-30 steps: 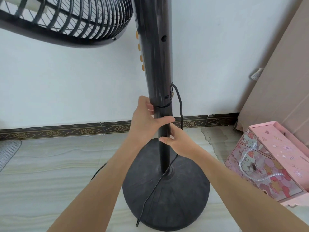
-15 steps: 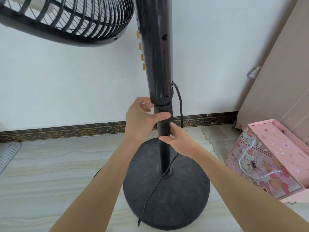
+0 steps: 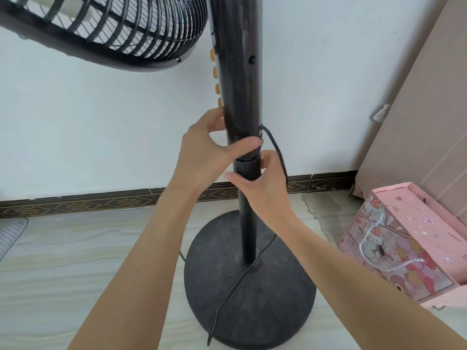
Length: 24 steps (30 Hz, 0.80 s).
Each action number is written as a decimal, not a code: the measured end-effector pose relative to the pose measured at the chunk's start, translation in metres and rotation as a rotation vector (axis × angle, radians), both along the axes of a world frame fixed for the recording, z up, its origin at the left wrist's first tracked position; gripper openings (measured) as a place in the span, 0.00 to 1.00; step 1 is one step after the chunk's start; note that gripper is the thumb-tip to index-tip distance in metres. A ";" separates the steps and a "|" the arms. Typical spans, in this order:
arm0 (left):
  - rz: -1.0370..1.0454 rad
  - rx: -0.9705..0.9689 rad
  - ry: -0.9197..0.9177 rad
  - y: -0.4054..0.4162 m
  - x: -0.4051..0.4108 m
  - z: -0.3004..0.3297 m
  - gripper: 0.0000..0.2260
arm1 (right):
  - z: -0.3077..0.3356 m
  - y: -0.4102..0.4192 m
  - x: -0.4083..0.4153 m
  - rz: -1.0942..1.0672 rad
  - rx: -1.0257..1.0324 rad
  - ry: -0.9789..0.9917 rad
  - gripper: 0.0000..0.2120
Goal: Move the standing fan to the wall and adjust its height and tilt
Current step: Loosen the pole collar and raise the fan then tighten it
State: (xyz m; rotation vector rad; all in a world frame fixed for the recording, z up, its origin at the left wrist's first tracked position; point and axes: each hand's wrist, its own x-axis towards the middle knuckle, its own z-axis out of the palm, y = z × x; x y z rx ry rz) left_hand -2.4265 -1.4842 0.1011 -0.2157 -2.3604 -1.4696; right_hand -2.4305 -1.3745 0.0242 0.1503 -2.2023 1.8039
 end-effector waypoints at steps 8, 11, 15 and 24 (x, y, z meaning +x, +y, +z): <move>0.097 0.007 0.012 0.002 -0.002 0.004 0.18 | 0.020 0.032 -0.013 0.452 0.042 -0.172 0.13; 0.073 0.043 -0.001 0.004 0.000 0.004 0.18 | 0.020 0.033 -0.010 0.475 0.067 -0.178 0.13; 0.063 0.092 -0.013 0.005 0.001 0.002 0.17 | 0.008 0.005 -0.004 0.113 0.100 -0.082 0.21; -0.138 0.219 -0.092 -0.012 0.001 -0.005 0.17 | 0.030 0.038 -0.017 0.481 0.123 -0.237 0.13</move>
